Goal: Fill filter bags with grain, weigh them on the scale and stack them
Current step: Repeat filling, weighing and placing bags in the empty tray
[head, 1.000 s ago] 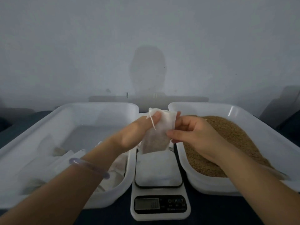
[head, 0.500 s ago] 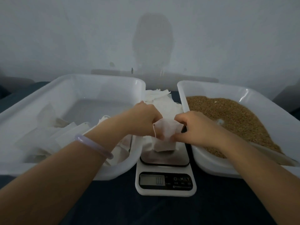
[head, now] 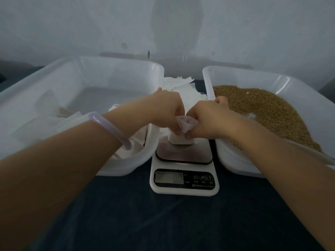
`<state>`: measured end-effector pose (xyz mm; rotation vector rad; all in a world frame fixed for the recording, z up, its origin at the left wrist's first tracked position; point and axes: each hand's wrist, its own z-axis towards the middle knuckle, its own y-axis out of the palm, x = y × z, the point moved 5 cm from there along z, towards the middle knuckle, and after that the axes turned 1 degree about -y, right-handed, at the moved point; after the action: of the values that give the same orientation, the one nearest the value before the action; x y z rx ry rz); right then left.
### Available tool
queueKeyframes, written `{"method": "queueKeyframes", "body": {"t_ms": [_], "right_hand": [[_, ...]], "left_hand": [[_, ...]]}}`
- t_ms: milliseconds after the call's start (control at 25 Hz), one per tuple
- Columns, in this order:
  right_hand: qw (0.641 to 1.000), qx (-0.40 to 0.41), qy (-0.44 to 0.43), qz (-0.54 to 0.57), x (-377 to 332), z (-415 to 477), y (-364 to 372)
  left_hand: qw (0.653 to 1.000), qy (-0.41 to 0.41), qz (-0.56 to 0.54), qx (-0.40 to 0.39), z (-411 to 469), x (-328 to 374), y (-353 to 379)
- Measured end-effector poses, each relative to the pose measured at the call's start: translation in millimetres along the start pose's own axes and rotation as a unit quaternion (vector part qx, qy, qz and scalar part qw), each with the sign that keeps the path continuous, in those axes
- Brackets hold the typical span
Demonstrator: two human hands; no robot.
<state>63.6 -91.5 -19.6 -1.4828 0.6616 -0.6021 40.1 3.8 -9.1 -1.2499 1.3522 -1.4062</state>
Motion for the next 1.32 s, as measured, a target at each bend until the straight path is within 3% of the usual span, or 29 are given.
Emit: {"method": "queueKeyframes", "body": {"t_ms": [440, 640, 1320], "right_hand": [[0.999, 0.034, -0.029, 0.008, -0.5, -4.9, -1.8], [0.992, 0.039, -0.016, 0.115, 4.7, -10.9, -6.0], [0.987, 0.044, -0.010, 0.154, 6.4, -14.3, -7.0]], "left_hand": [[0.997, 0.025, -0.046, 0.064, -10.9, -0.8, 4.6], [0.978, 0.007, -0.184, 0.096, -15.9, -8.0, 1.8], [0.972, -0.006, -0.217, 0.093, -16.8, -10.2, 4.6]]}}
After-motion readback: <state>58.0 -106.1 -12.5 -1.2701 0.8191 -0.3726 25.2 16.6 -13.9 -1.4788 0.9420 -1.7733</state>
